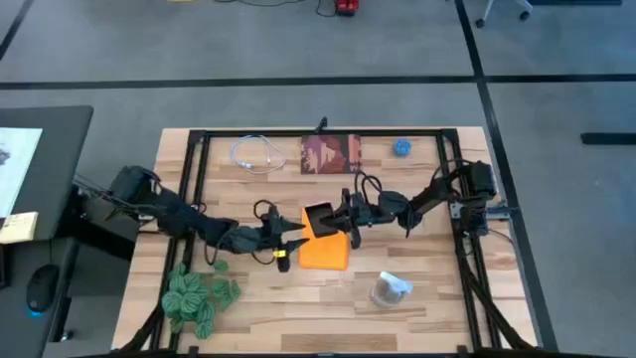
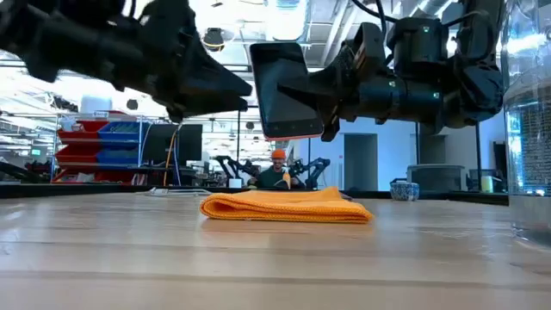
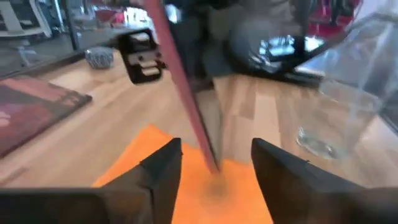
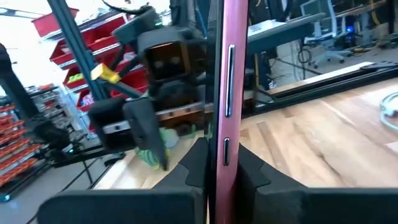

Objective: Apply microfiber cloth
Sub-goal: Spray the front of the pink cellphone with the spray bottle

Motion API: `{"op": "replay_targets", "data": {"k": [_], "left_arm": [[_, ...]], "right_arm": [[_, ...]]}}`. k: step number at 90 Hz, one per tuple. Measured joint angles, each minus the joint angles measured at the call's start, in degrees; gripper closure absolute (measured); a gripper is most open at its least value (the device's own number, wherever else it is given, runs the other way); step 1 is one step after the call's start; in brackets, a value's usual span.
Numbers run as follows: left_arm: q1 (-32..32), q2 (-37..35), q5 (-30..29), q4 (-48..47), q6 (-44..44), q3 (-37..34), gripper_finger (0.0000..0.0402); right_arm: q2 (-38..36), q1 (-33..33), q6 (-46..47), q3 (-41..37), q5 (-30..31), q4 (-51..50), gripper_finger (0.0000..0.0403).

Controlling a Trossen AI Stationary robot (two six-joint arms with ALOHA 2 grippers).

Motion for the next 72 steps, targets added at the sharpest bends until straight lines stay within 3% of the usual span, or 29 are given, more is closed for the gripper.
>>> {"op": "replay_targets", "data": {"k": [21, 47, 57, 72], "left_arm": [[3.0, 6.2, 8.3, 11.8, 1.4, 0.8, 0.019], [3.7, 14.8, 8.4, 12.2, 2.9, 9.6, 0.0193], [3.7, 15.9, 8.2, 12.1, 3.3, 10.6, 0.0223], [3.8, 15.7, 6.9, 11.9, 2.5, 10.6, 0.031]], "right_arm": [[0.0, 0.1, -0.1, 0.0, 0.0, 0.0, 0.0386], [0.0, 0.4, -1.8, 0.0, 0.2, 2.1, 0.0385], [0.0, 0.4, -2.4, 0.0, 0.2, 2.2, 0.0385], [0.0, 0.4, -2.5, 0.0, 0.0, 2.1, 0.0385]]}}
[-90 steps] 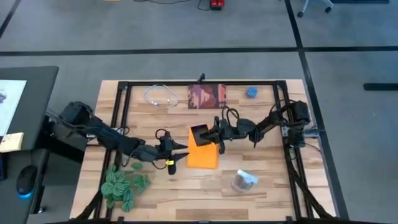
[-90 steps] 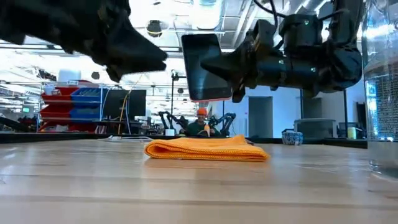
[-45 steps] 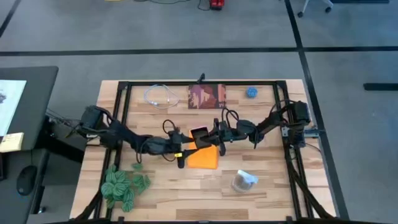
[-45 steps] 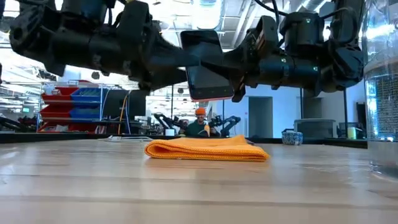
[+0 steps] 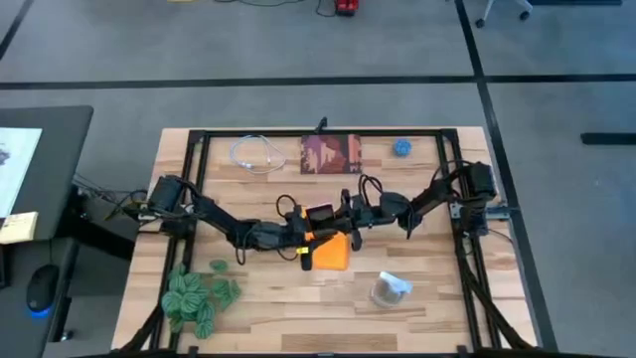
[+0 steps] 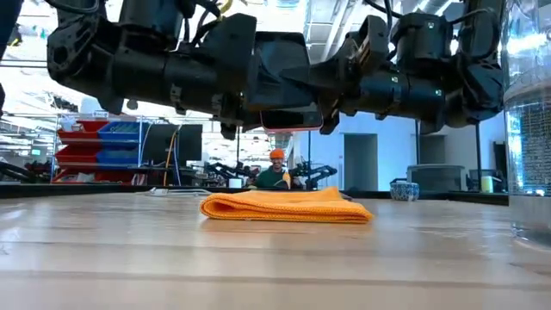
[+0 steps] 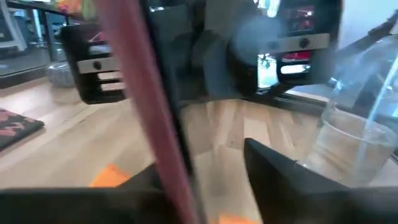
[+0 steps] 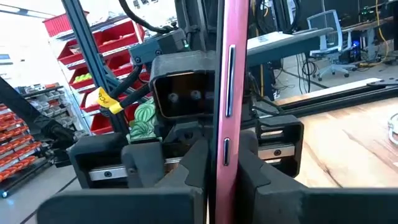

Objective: Apply microfiber cloth
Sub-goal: Spray the front of the pink cellphone with the spray bottle

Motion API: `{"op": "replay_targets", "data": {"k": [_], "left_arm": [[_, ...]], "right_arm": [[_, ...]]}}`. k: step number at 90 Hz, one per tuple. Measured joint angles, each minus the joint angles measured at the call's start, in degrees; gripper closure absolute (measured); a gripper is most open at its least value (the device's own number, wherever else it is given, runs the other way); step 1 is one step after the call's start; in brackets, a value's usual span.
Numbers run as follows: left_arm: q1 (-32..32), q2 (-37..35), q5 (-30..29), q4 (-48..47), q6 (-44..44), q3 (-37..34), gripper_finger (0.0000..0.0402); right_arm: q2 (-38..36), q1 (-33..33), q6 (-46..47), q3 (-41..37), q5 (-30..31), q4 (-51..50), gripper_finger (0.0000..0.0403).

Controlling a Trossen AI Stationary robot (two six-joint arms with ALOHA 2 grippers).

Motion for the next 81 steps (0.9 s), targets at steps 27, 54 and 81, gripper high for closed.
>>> {"op": "replay_targets", "data": {"k": [27, 54, 81], "left_arm": [[-0.2, 0.0, -1.8, -2.5, -5.7, 0.0, 0.0393], [-2.3, -0.1, -6.5, -8.2, -12.1, 0.0, 0.0396], [-4.0, -0.2, -8.0, -8.6, -12.9, 0.0, 0.0396]], "right_arm": [[-0.1, -0.1, -2.7, 0.1, -0.2, -3.2, 0.0361], [-13.0, -3.1, -18.3, -0.5, -1.2, -26.8, 0.0212], [-45.2, 6.3, -27.2, -0.4, 10.7, -76.0, 0.0155]]}}
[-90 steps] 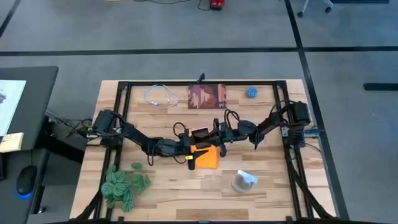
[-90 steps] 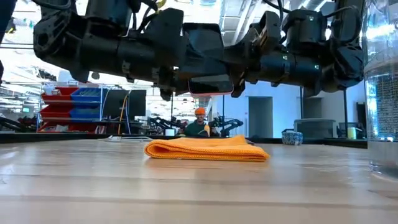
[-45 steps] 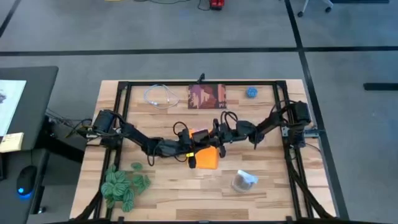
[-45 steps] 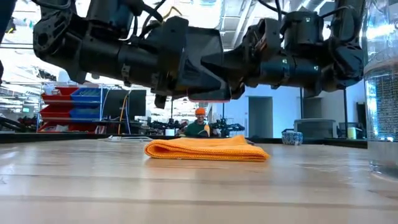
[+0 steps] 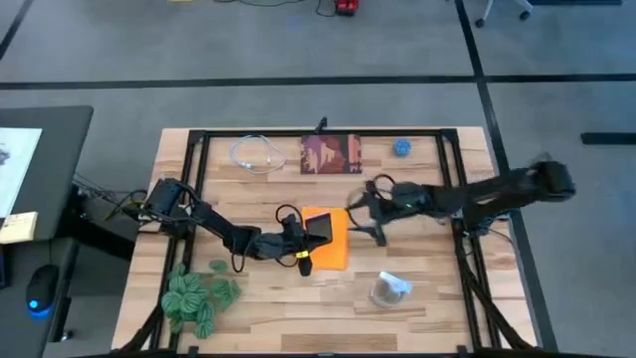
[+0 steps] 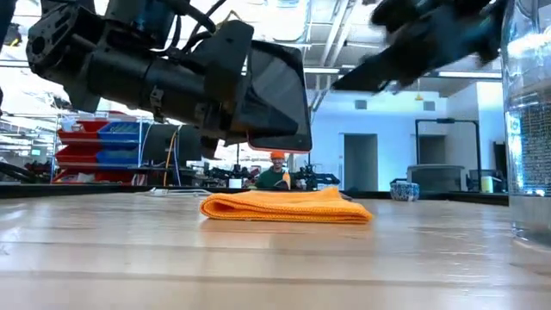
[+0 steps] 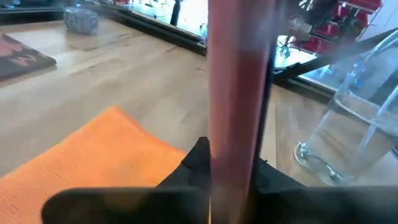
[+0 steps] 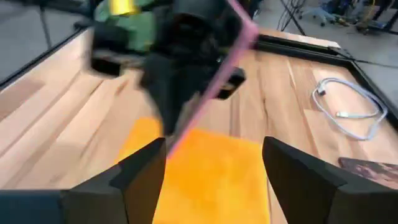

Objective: Apply microfiber cloth
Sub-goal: Spray the front of the pink cellphone with the spray bottle

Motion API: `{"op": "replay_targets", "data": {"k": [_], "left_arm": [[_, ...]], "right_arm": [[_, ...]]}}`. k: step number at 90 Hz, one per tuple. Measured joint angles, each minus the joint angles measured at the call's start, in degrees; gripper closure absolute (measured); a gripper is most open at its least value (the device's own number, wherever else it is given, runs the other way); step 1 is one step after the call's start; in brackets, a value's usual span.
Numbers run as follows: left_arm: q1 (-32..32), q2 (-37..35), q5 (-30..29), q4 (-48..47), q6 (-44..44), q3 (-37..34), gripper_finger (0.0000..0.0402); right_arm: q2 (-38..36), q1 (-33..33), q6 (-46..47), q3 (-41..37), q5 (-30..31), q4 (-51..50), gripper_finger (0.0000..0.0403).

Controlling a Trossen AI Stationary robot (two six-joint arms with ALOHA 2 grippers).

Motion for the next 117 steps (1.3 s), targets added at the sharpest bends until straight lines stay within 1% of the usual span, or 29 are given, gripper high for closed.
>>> {"op": "replay_targets", "data": {"k": [8, 14, 18, 23, 29, 33, 45, 51, 55, 61, 68, 77, 83, 92, 101, 108, 117], "left_arm": [[0.0, 0.0, -0.2, 0.0, -0.2, 0.0, 0.0396], [0.0, 0.0, -0.3, 0.0, -0.3, 0.0, 0.0395], [0.0, 0.0, -0.4, 0.0, -0.3, 0.0, 0.0395], [0.0, 0.0, -0.4, 0.0, -0.3, 0.0, 0.0395], [-0.1, 0.0, -0.4, 0.0, -0.3, 0.0, 0.0394], [-0.2, 0.0, -0.4, 0.1, -0.3, 0.0, 0.0394], [-0.7, 0.0, -0.5, 0.1, -0.2, 0.0, 0.0393], [-1.1, 0.0, -0.5, 0.0, -0.1, 0.0, 0.0392], [-1.2, 0.0, -0.5, 0.0, -0.1, 0.0, 0.0392], [-1.4, 0.0, -0.5, -0.1, -0.1, 0.0, 0.0392], [-1.4, 0.0, -0.5, 0.0, -0.1, 0.0, 0.0392], [-1.4, 0.0, -0.5, 0.0, -0.1, 0.0, 0.0391], [-1.4, 0.0, -0.5, 0.1, -0.1, 0.0, 0.0391], [-1.4, 0.0, -0.5, 0.1, -0.1, 0.0, 0.0391], [-1.4, 0.0, -0.4, 0.1, -0.2, 0.0, 0.0391], [-1.4, 0.0, -0.5, 0.1, -0.2, 0.0, 0.0391], [-1.4, 0.0, -0.5, 0.1, -0.2, 0.0, 0.0391]], "right_arm": [[-8.5, 7.1, -0.2, 1.2, 8.4, -10.8, 0.0166], [-13.5, 13.3, 2.5, 2.6, 13.8, -17.0, 0.0174], [-15.9, 17.4, 5.2, 3.6, 15.7, -19.3, 0.0179], [-17.8, 23.0, 7.7, 4.3, 16.6, -21.7, 0.0185], [-18.3, 29.9, 9.5, 4.7, 17.0, -22.6, 0.0194], [-17.9, 34.7, 11.2, 4.9, 18.7, -22.5, 0.02], [-15.5, 46.9, 17.4, 6.0, 28.0, -24.0, 0.0222], [-14.1, 51.6, 23.0, 6.3, 33.0, -25.7, 0.0233], [-13.2, 54.1, 26.6, 6.3, 35.2, -25.5, 0.0238], [-12.1, 56.6, 32.4, 6.4, 35.6, -23.8, 0.0245], [-10.1, 58.5, 38.4, 6.4, 33.2, -19.9, 0.025], [-7.4, 59.0, 39.3, 6.4, 33.2, -14.0, 0.0251], [-5.9, 58.4, 39.7, 6.5, 33.3, -12.4, 0.0249], [-4.0, 58.2, 39.8, 8.3, 33.3, -15.1, 0.0231], [-2.0, 58.8, 39.8, 11.0, 33.7, -20.5, 0.0202], [-0.4, 59.1, 39.7, 12.9, 36.7, -25.1, 0.0182], [1.5, 58.7, 39.7, 15.2, 43.0, -29.1, 0.0168]]}}
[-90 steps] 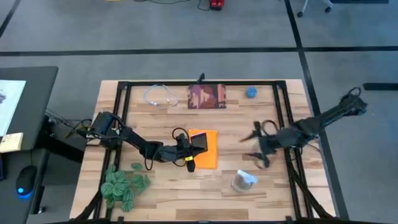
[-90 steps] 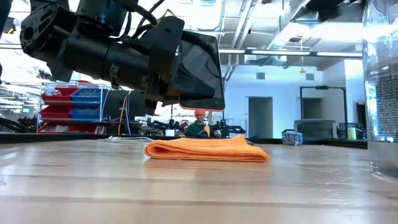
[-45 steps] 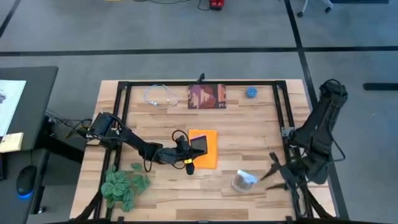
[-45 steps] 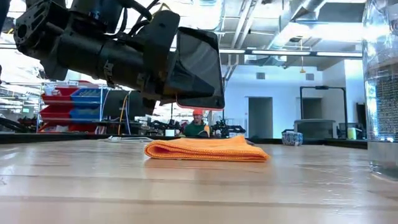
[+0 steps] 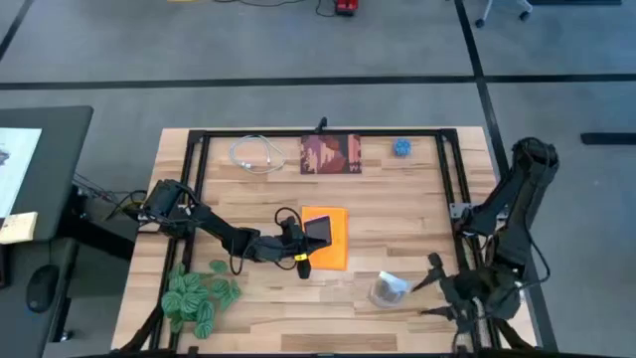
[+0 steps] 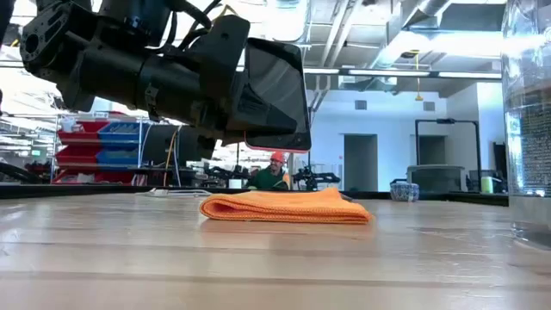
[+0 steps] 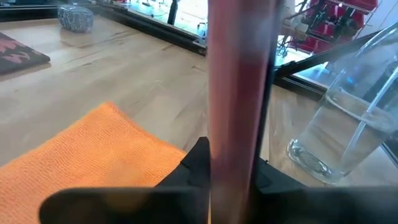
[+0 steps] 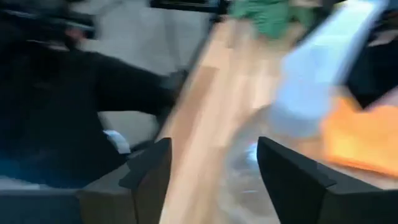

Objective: Apply microfiber cloth
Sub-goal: Spray the front of the pink cellphone with the spray bottle

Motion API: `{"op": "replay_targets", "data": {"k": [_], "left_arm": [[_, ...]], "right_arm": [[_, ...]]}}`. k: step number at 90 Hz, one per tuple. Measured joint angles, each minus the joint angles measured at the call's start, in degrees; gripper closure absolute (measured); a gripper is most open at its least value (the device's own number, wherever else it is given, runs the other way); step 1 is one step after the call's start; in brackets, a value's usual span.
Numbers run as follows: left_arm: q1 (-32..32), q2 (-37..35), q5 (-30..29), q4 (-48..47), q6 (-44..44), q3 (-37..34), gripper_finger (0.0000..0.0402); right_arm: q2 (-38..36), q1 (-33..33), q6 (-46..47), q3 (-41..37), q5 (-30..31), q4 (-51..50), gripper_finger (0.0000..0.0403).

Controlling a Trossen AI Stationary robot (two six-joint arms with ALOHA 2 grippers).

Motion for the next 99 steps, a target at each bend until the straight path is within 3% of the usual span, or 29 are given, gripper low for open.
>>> {"op": "replay_targets", "data": {"k": [8, 59, 99], "left_arm": [[0.0, 0.0, 0.0, 0.0, 0.0, 0.0, 0.039], [0.0, 0.0, 0.0, -0.1, -0.1, 0.0, 0.039], [0.0, 0.0, 0.0, 0.0, 0.3, 0.0, 0.039]], "right_arm": [[1.5, -0.7, 0.0, 1.1, 3.3, -0.5, 0.0165], [11.6, -8.4, 1.4, 3.0, 9.4, 10.3, 0.0186], [13.4, -14.2, -2.1, 3.0, 7.7, 18.5, 0.0202]]}}
